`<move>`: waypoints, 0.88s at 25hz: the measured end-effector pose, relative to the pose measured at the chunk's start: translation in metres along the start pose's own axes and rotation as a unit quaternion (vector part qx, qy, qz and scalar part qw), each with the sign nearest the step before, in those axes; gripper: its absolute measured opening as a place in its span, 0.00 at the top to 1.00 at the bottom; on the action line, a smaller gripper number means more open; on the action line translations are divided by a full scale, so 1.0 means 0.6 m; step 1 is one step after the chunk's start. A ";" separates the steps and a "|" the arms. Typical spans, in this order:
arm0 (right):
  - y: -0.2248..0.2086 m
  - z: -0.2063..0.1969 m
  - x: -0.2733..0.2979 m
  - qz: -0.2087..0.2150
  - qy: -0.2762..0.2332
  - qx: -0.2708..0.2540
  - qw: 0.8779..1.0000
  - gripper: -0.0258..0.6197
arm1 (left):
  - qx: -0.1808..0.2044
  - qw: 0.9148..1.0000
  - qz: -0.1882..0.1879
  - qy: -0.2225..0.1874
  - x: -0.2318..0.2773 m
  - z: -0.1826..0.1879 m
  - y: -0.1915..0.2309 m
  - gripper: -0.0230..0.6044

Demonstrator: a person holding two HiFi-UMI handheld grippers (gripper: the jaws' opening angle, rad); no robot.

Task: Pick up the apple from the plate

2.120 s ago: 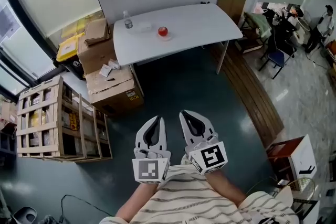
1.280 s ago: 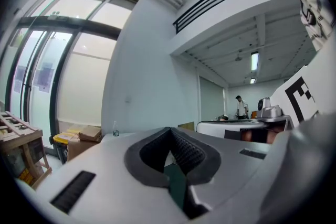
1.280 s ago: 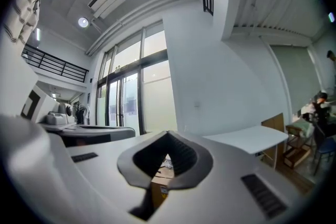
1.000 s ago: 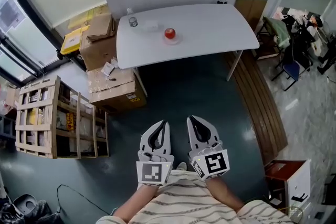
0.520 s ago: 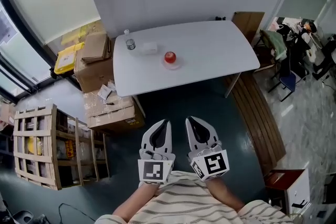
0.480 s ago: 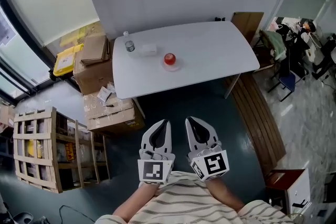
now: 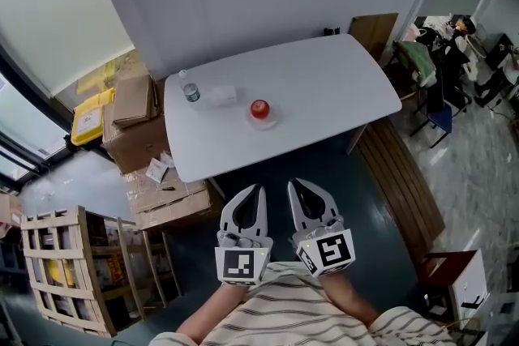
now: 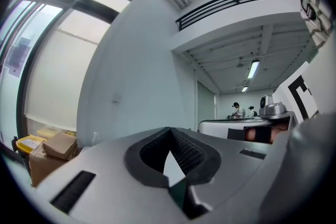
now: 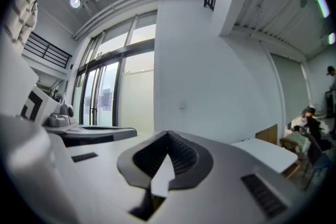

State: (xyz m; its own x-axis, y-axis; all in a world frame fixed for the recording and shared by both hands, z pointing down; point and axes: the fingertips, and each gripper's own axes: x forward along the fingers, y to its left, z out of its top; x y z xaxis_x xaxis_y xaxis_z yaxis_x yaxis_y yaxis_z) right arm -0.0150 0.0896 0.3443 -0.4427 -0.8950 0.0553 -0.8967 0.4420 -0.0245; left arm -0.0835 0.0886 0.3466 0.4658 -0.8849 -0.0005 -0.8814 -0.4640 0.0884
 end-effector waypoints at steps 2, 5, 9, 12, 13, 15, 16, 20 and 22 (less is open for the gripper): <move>-0.007 -0.004 0.017 -0.002 0.005 0.000 1.000 0.96 | -0.004 1.000 -0.001 0.009 0.017 -0.009 0.012 0.96; -0.025 -0.008 0.042 -0.003 0.009 0.002 1.000 0.96 | -0.012 1.000 0.001 0.014 0.046 -0.017 0.022 0.96; -0.059 -0.014 0.079 0.004 0.013 0.004 1.000 0.96 | -0.011 1.000 0.010 0.015 0.091 -0.028 0.034 0.96; -0.085 -0.022 0.112 0.016 0.014 0.003 1.000 0.96 | -0.015 1.000 0.022 0.015 0.132 -0.034 0.046 0.96; -0.095 -0.025 0.125 0.019 0.015 0.005 1.000 0.96 | -0.015 0.999 0.026 0.012 0.148 -0.032 0.050 0.96; -0.120 -0.029 0.150 0.023 0.015 0.007 1.000 0.96 | -0.010 0.999 0.032 0.007 0.180 -0.029 0.057 0.96; -0.133 -0.028 0.163 0.027 0.014 0.007 1.000 0.96 | -0.009 0.999 0.037 0.006 0.196 -0.029 0.060 0.96; -0.174 -0.028 0.212 0.049 0.017 0.005 0.999 0.96 | -0.013 0.998 0.065 0.012 0.249 -0.041 0.078 0.96; -0.193 -0.031 0.233 0.059 0.019 0.006 0.998 0.96 | -0.013 0.997 0.076 0.017 0.275 -0.046 0.083 0.96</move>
State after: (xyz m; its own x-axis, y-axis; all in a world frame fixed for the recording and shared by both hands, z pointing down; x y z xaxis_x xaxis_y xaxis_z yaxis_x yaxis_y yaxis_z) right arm 0.0271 -0.0855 0.3734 -0.5452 -0.8335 0.0900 -0.8383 0.5434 -0.0452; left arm -0.0482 -0.0795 0.3785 0.3303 -0.9426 0.0495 -0.9397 -0.3235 0.1113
